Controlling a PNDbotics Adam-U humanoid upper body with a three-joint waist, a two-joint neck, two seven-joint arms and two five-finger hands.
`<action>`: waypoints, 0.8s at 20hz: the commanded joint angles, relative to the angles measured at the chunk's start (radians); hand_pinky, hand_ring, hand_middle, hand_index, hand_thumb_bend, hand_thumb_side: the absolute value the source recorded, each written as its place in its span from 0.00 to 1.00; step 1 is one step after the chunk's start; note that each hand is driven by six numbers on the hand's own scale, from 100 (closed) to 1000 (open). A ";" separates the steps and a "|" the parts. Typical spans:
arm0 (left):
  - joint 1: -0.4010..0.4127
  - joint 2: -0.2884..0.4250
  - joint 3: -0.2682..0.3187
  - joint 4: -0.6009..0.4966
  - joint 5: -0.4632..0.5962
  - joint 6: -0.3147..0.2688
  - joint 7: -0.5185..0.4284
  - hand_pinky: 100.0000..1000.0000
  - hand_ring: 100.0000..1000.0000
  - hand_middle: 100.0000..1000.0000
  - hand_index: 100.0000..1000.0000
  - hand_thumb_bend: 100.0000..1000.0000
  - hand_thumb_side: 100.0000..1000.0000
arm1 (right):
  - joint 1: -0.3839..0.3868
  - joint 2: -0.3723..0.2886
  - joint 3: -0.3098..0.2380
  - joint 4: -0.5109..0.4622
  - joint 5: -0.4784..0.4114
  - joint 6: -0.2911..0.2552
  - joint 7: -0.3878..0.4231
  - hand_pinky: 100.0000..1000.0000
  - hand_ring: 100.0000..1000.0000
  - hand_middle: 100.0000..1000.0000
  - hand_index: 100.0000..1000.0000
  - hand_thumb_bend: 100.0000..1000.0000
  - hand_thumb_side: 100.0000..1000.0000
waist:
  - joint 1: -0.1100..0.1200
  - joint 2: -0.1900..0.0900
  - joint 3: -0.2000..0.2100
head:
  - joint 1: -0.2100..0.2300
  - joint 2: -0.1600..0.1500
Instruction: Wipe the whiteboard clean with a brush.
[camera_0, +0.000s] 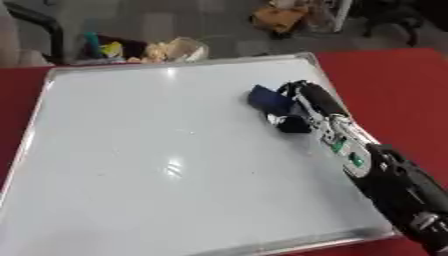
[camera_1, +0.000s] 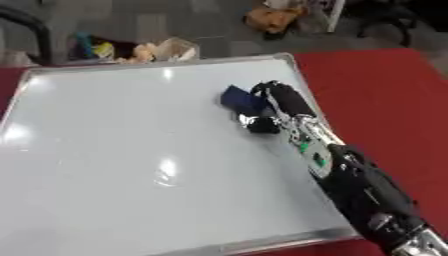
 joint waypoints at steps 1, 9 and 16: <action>-0.008 0.011 0.000 -0.019 0.002 -0.002 -0.005 0.37 0.55 0.46 0.61 0.23 0.91 | 0.010 0.045 0.050 0.012 0.013 -0.006 0.028 0.44 0.65 0.47 0.75 0.14 0.48 | 0.006 -0.006 0.011 | -0.008 0.003; -0.006 0.010 0.001 -0.020 0.003 -0.002 -0.006 0.37 0.55 0.46 0.61 0.23 0.91 | -0.008 0.075 0.123 -0.037 0.078 -0.064 0.078 0.44 0.65 0.47 0.75 0.13 0.48 | 0.006 -0.010 0.009 | -0.006 0.005; -0.005 0.009 0.000 -0.020 0.004 -0.002 -0.007 0.37 0.55 0.46 0.61 0.23 0.91 | -0.015 0.082 0.145 -0.064 0.092 -0.078 0.091 0.45 0.65 0.47 0.75 0.12 0.48 | 0.005 -0.012 0.010 | -0.007 0.006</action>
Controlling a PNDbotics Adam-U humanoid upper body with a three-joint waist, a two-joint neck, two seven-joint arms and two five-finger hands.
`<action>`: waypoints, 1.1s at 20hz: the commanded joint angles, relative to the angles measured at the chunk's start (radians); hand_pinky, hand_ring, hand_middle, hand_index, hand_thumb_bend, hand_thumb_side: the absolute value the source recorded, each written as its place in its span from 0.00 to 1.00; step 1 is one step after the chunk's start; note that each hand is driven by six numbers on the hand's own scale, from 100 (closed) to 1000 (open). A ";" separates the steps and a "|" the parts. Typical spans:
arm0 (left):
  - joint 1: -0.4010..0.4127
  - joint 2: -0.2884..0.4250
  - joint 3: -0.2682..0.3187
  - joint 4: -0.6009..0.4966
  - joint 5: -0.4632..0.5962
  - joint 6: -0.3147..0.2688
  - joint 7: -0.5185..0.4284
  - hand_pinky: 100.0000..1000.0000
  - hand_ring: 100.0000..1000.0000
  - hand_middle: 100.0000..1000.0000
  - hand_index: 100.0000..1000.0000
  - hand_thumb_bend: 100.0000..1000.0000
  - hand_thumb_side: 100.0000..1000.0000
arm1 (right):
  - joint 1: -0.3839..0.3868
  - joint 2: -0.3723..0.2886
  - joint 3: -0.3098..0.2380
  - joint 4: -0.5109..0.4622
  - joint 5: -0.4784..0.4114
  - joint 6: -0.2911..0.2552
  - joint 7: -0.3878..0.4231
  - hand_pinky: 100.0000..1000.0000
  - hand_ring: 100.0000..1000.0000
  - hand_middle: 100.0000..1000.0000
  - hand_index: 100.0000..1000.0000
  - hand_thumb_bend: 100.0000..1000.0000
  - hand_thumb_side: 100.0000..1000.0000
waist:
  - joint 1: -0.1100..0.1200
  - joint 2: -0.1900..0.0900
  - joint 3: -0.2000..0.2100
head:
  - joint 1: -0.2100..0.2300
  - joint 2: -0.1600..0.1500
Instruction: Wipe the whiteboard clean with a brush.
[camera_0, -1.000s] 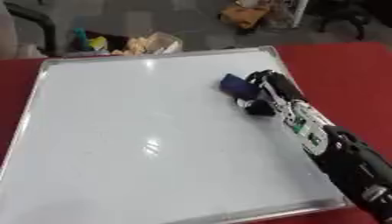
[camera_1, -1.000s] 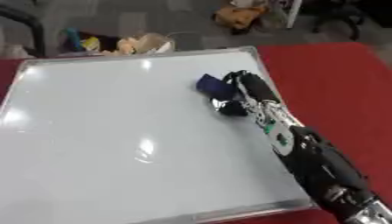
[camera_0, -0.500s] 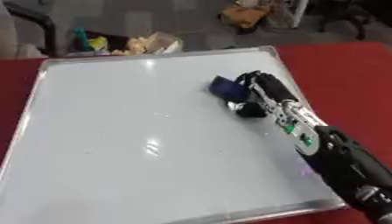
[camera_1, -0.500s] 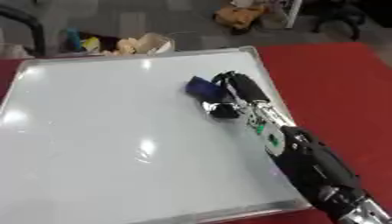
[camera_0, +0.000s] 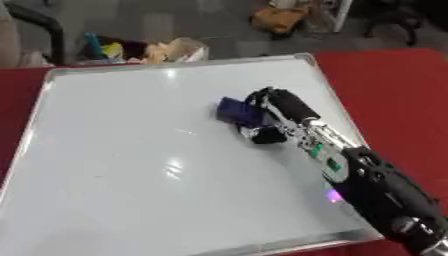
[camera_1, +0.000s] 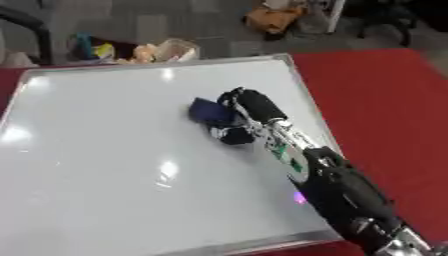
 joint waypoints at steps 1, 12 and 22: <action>-0.005 0.010 0.000 -0.020 0.001 -0.001 -0.002 0.37 0.55 0.46 0.61 0.23 0.91 | 0.014 0.023 0.044 0.005 0.011 -0.007 0.022 0.45 0.65 0.47 0.75 0.12 0.48 | 0.004 -0.009 0.005 | -0.002 0.006; -0.005 0.010 0.001 -0.020 0.001 -0.001 -0.001 0.37 0.55 0.45 0.61 0.23 0.90 | 0.026 0.022 0.044 0.016 0.026 0.032 0.012 0.45 0.65 0.48 0.75 0.10 0.47 | 0.003 -0.011 0.000 | 0.004 0.004; -0.004 0.012 0.004 -0.020 -0.001 0.000 0.001 0.37 0.55 0.45 0.60 0.23 0.90 | 0.061 0.004 0.002 0.049 0.019 0.075 -0.017 0.46 0.65 0.48 0.75 0.09 0.48 | 0.004 -0.012 -0.009 | 0.014 0.004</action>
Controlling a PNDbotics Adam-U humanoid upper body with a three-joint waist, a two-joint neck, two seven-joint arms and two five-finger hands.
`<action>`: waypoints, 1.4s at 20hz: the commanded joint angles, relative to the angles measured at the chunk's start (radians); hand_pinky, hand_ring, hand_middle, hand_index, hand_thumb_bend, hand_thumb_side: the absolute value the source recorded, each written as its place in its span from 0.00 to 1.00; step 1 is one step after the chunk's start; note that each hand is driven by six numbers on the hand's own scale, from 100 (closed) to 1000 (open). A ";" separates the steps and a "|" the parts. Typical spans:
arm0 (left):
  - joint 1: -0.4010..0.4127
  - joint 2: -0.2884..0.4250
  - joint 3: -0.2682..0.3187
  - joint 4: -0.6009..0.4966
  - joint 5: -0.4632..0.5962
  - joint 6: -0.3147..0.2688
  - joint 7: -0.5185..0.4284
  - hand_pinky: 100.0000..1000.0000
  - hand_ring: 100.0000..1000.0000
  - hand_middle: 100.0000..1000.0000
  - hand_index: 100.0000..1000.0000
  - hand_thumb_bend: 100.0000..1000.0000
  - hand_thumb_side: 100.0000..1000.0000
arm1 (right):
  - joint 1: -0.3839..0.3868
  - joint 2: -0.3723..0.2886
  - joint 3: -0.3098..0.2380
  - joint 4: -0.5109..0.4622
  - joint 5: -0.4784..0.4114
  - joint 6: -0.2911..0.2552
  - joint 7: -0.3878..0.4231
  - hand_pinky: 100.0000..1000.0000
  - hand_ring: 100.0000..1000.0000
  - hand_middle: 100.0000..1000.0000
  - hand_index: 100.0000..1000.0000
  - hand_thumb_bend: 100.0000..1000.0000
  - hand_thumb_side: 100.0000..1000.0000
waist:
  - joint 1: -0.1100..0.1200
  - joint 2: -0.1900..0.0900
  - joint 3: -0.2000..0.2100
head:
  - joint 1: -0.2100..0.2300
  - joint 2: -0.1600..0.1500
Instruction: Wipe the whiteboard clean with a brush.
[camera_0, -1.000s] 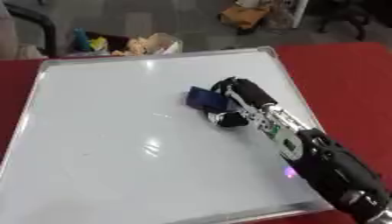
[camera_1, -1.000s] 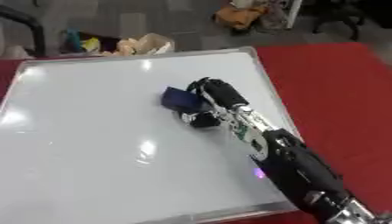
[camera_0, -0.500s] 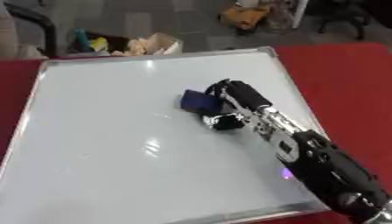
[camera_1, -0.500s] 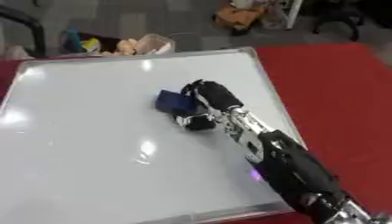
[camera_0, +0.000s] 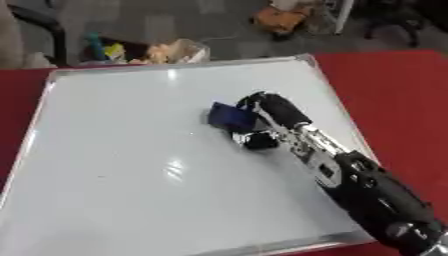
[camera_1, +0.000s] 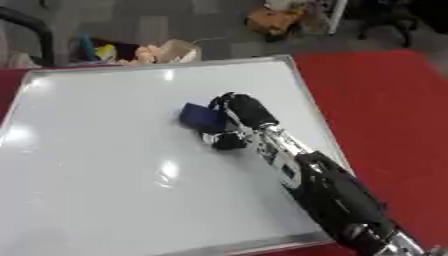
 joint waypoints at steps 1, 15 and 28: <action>-0.004 0.012 0.004 -0.020 -0.002 0.000 0.002 0.37 0.55 0.45 0.60 0.23 0.90 | 0.047 -0.017 -0.005 0.060 0.001 0.027 0.005 0.46 0.65 0.48 0.75 0.09 0.47 | 0.005 -0.006 -0.006 | 0.006 0.004; 0.002 0.013 0.007 -0.019 -0.005 0.001 0.004 0.37 0.55 0.45 0.60 0.23 0.91 | 0.093 -0.057 -0.082 0.084 -0.059 0.103 -0.056 0.45 0.64 0.48 0.74 0.08 0.47 | 0.014 -0.006 -0.031 | 0.013 0.010; 0.008 0.014 0.010 -0.019 -0.005 0.002 0.006 0.37 0.56 0.45 0.60 0.23 0.91 | 0.131 -0.091 -0.139 0.088 -0.108 0.155 -0.100 0.45 0.64 0.47 0.74 0.08 0.47 | 0.013 -0.012 -0.056 | 0.014 0.016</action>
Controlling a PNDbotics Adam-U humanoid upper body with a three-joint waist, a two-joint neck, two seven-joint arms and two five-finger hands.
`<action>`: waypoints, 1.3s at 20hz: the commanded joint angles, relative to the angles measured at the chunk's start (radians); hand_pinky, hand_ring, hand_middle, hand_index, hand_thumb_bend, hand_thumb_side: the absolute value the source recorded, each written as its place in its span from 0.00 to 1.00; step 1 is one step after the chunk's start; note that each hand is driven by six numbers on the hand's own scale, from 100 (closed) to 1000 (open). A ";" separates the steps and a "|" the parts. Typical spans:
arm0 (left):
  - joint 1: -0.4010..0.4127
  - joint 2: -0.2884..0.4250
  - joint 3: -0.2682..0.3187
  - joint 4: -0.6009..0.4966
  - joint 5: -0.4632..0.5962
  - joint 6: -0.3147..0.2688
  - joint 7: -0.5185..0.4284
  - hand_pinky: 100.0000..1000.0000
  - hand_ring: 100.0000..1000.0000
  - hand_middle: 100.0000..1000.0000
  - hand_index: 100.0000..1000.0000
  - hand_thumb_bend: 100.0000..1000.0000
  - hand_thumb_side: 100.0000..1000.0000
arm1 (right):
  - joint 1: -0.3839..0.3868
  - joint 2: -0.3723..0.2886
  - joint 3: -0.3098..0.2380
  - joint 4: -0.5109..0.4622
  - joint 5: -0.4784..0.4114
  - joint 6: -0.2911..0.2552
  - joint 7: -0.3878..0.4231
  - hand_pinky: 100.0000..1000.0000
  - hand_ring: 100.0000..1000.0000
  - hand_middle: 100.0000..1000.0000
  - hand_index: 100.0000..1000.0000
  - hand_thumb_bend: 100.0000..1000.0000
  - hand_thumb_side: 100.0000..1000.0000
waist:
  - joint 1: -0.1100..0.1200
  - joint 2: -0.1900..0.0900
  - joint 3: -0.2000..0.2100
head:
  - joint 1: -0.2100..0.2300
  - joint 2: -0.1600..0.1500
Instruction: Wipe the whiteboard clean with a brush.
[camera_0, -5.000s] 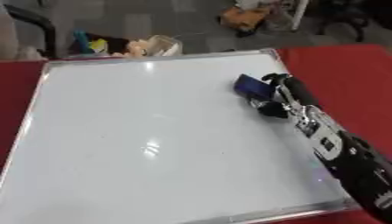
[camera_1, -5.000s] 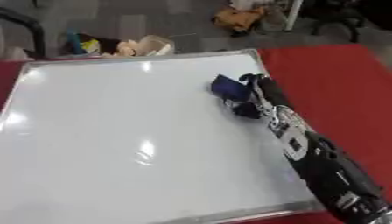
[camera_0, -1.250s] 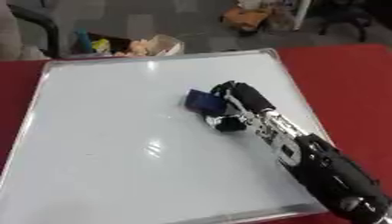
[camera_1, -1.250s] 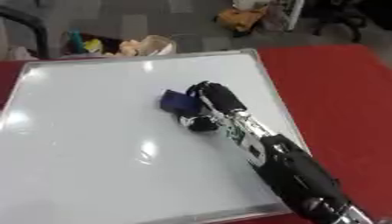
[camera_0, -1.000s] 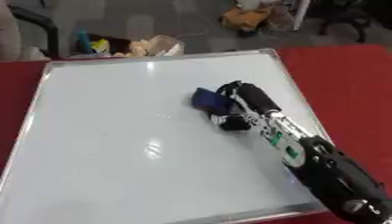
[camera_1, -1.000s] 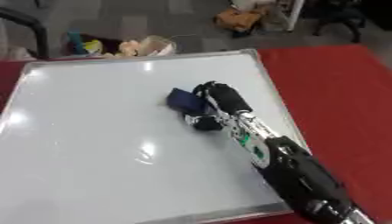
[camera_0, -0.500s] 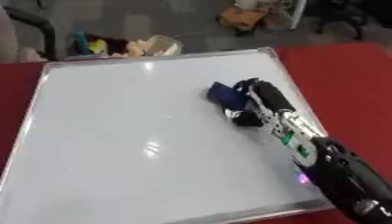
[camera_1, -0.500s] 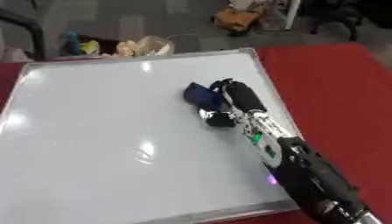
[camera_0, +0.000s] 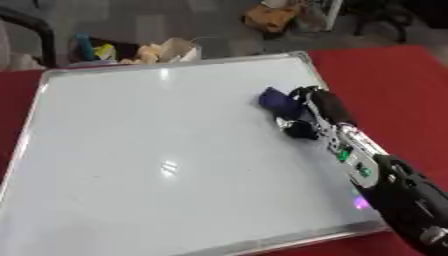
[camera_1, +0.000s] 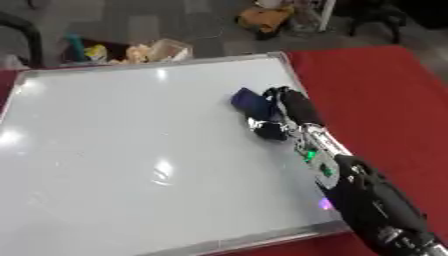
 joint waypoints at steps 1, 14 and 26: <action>-0.002 0.014 0.009 -0.019 -0.005 0.000 0.003 0.37 0.56 0.45 0.60 0.23 0.91 | 0.040 -0.023 -0.005 0.064 -0.023 0.024 0.006 0.45 0.64 0.47 0.74 0.08 0.47 | 0.006 -0.009 -0.005 | 0.001 0.007; 0.000 0.014 0.010 -0.020 -0.005 0.001 0.004 0.37 0.56 0.45 0.60 0.23 0.91 | 0.057 -0.036 -0.027 0.071 -0.054 0.051 -0.021 0.44 0.64 0.47 0.74 0.08 0.47 | 0.006 -0.010 -0.012 | 0.001 0.008; -0.002 0.015 0.009 -0.020 -0.005 0.001 0.004 0.37 0.56 0.45 0.60 0.23 0.91 | 0.052 -0.039 -0.026 0.072 -0.056 0.061 -0.022 0.44 0.64 0.47 0.74 0.08 0.47 | 0.006 -0.013 -0.010 | 0.003 0.004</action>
